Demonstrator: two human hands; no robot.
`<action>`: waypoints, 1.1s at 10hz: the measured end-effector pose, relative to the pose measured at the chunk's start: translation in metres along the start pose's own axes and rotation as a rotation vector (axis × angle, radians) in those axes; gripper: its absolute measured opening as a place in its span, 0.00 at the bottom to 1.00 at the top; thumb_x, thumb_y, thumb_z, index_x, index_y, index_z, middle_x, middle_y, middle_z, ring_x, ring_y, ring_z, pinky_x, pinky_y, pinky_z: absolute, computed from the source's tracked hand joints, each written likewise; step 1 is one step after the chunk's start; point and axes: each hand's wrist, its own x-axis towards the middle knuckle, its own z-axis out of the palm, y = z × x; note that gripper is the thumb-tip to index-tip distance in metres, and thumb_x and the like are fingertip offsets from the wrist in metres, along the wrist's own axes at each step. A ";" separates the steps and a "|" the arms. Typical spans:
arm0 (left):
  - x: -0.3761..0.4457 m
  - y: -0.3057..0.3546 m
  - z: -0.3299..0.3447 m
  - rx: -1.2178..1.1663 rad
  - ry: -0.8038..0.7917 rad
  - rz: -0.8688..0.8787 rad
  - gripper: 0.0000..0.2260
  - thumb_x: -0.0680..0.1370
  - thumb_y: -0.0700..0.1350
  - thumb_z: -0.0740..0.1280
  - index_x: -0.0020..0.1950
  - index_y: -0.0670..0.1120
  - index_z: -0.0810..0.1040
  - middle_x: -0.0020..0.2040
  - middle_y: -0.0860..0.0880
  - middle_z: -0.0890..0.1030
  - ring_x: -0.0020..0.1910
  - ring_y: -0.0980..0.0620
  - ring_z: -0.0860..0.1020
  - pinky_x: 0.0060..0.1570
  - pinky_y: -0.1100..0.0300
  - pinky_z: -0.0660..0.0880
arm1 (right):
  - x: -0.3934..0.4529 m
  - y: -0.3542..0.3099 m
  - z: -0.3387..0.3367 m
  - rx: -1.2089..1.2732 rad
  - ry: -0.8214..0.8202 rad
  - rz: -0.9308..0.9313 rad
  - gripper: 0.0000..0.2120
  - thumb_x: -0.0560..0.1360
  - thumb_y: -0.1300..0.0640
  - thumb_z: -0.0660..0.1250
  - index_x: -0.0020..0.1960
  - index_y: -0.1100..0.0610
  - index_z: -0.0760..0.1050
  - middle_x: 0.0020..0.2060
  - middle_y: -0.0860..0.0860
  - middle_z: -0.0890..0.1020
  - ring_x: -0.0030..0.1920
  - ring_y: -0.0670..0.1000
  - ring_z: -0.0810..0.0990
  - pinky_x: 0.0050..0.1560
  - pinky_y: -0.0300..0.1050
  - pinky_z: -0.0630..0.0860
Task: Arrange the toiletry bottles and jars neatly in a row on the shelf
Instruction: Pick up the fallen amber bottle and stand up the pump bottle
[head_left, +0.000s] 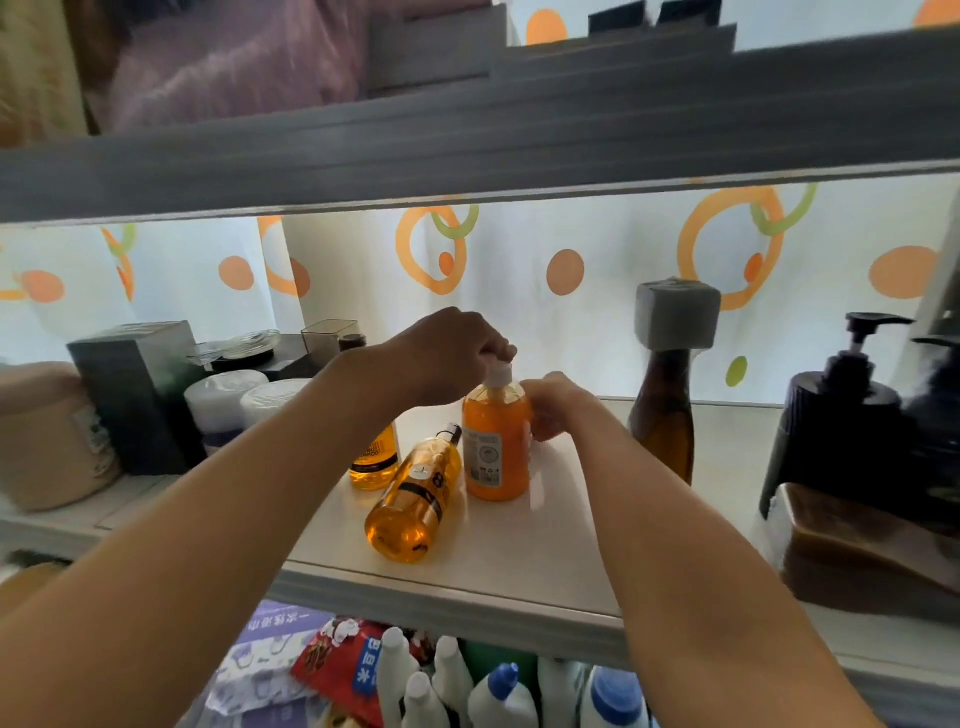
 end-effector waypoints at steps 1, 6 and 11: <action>-0.003 -0.003 0.004 -0.038 -0.015 -0.023 0.17 0.81 0.38 0.57 0.68 0.47 0.76 0.69 0.50 0.74 0.68 0.49 0.71 0.65 0.59 0.65 | -0.016 0.008 0.001 0.095 0.082 0.040 0.05 0.76 0.58 0.63 0.45 0.61 0.74 0.43 0.59 0.80 0.43 0.58 0.80 0.52 0.54 0.80; -0.036 0.014 0.042 0.123 0.072 -0.044 0.30 0.81 0.39 0.57 0.79 0.50 0.47 0.80 0.51 0.48 0.78 0.50 0.49 0.74 0.47 0.57 | -0.125 0.035 0.010 -0.180 0.288 0.083 0.20 0.76 0.39 0.63 0.54 0.56 0.72 0.42 0.52 0.78 0.42 0.54 0.81 0.49 0.49 0.82; -0.072 0.041 0.059 -0.057 0.198 0.019 0.24 0.74 0.38 0.66 0.70 0.49 0.69 0.76 0.46 0.63 0.70 0.45 0.68 0.64 0.50 0.70 | -0.184 0.046 0.027 -0.273 0.411 -0.008 0.26 0.77 0.36 0.56 0.53 0.57 0.79 0.50 0.53 0.84 0.49 0.55 0.83 0.41 0.43 0.75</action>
